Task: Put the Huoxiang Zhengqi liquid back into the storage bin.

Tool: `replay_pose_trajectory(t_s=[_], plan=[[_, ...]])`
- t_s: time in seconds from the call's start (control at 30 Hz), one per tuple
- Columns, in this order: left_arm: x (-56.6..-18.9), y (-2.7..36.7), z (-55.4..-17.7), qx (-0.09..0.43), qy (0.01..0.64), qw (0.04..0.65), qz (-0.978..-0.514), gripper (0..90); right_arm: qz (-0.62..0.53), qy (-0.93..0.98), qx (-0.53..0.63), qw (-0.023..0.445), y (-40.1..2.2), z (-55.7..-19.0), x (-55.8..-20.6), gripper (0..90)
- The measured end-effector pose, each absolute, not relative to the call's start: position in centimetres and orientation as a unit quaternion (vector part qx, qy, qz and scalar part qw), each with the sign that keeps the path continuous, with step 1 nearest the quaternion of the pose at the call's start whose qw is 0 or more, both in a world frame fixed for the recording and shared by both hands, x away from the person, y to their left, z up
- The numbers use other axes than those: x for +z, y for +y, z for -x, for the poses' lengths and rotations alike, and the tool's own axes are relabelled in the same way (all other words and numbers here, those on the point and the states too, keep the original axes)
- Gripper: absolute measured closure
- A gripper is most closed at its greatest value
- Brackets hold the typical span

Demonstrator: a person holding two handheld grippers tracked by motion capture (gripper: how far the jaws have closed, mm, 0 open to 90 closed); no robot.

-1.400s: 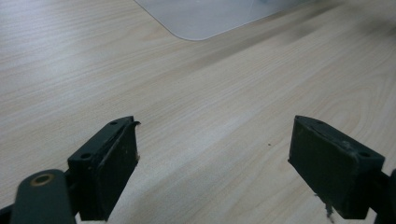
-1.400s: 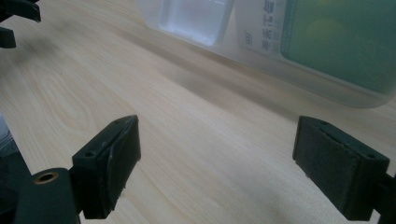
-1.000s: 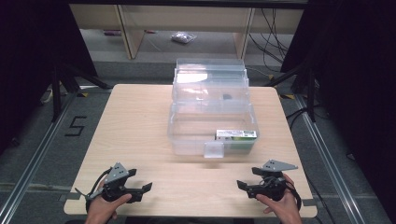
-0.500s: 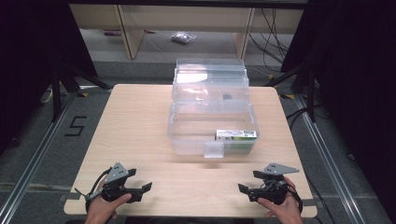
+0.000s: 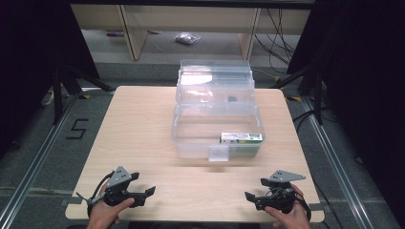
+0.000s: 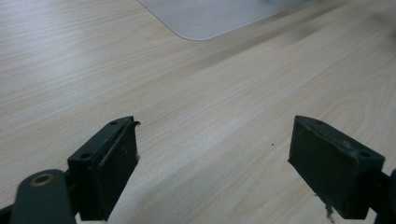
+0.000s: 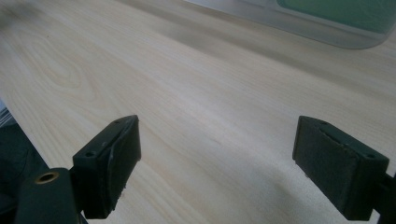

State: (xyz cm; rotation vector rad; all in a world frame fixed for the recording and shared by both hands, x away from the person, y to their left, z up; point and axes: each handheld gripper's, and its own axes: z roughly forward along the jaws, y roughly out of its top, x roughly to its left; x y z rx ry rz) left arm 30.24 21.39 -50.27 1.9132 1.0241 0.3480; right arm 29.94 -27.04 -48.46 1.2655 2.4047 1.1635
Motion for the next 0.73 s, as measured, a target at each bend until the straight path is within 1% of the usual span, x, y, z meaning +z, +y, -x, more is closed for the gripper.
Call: replay_pose_trajectory(t_s=[0.03,0.13,0.2,0.27,0.3,0.4,0.53,0.7,0.73], plan=[[-50.27,21.39,-30.23,0.141,0.415,0.454,-0.775,14.9,-0.422,0.812,0.394,0.086,-27.05,-29.94,-48.53,16.3],[-50.26,21.47,-30.25,0.142,0.415,0.455,-0.775,14.8,-0.437,0.807,0.387,0.088,-26.94,-29.61,-48.49,16.3],[-50.28,21.43,-30.24,0.141,0.416,0.455,-0.775,14.9,-0.426,0.813,0.385,0.099,-27.11,-29.71,-48.52,16.3],[-50.29,21.35,-30.21,0.141,0.417,0.457,-0.773,14.9,-0.423,0.815,0.384,0.092,-27.20,-29.68,-48.49,16.3],[-50.29,21.35,-30.22,0.141,0.417,0.457,-0.773,14.9,-0.417,0.817,0.391,0.076,-27.20,-29.81,-48.61,16.3],[-50.30,21.46,-30.27,0.142,0.414,0.455,-0.776,14.9,-0.426,0.813,0.385,0.094,-27.21,-29.53,-48.54,16.3],[-50.31,21.33,-30.22,0.141,0.418,0.460,-0.771,14.8,-0.423,0.815,0.381,0.102,-27.27,-29.47,-48.47,16.3],[-50.24,21.38,-30.17,0.142,0.418,0.456,-0.773,14.8,-0.424,0.816,0.380,0.102,-27.26,-29.47,-48.47,16.3],[-50.24,21.36,-30.17,0.142,0.419,0.456,-0.772,14.8,-0.432,0.813,0.380,0.094,-27.14,-29.39,-48.49,16.3]])
